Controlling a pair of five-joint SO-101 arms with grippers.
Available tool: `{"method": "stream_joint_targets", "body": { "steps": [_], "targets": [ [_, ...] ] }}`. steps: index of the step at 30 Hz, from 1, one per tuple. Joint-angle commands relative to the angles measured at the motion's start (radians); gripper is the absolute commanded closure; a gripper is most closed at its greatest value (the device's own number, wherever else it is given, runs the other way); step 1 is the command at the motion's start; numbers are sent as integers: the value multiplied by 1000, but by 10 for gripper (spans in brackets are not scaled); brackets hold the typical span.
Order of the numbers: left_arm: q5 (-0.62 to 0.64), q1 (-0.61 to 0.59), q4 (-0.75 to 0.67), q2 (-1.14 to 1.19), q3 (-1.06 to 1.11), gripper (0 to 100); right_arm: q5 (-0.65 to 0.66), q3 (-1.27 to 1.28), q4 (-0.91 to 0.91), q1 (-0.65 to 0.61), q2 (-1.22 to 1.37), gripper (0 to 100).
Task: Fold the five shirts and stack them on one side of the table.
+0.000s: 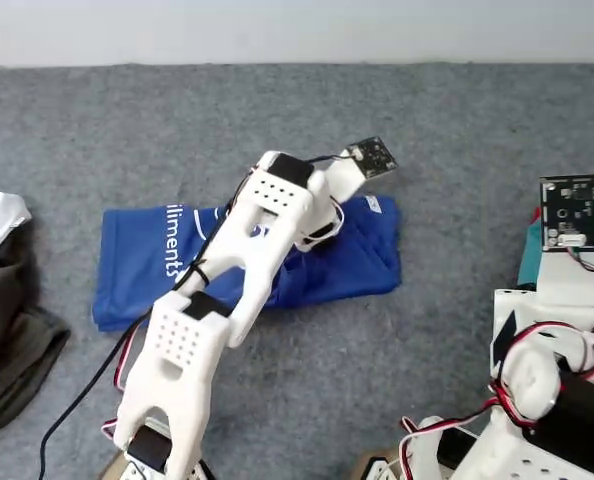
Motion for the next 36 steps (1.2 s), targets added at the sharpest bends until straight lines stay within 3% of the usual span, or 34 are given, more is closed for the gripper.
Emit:
{"method": "stream_joint_targets", "body": {
  "steps": [1,6,11,17,23,25,36],
  "targets": [
    [-11,-6,95,32,-185,840,9,-35,36,8,10,984],
    [-6,3,307,51,-452,841,9,-35,36,8,10,984],
    [46,14,318,-11,-506,848,8,-35,36,8,10,984],
    [46,87,316,-233,-177,853,8,-35,36,8,10,985],
    [41,98,304,-353,125,990,9,-35,36,8,10,985],
    [41,84,292,-353,222,986,9,-35,36,8,10,985],
    [38,-38,-104,-351,628,986,9,-35,36,7,12,984]
  ]
}}
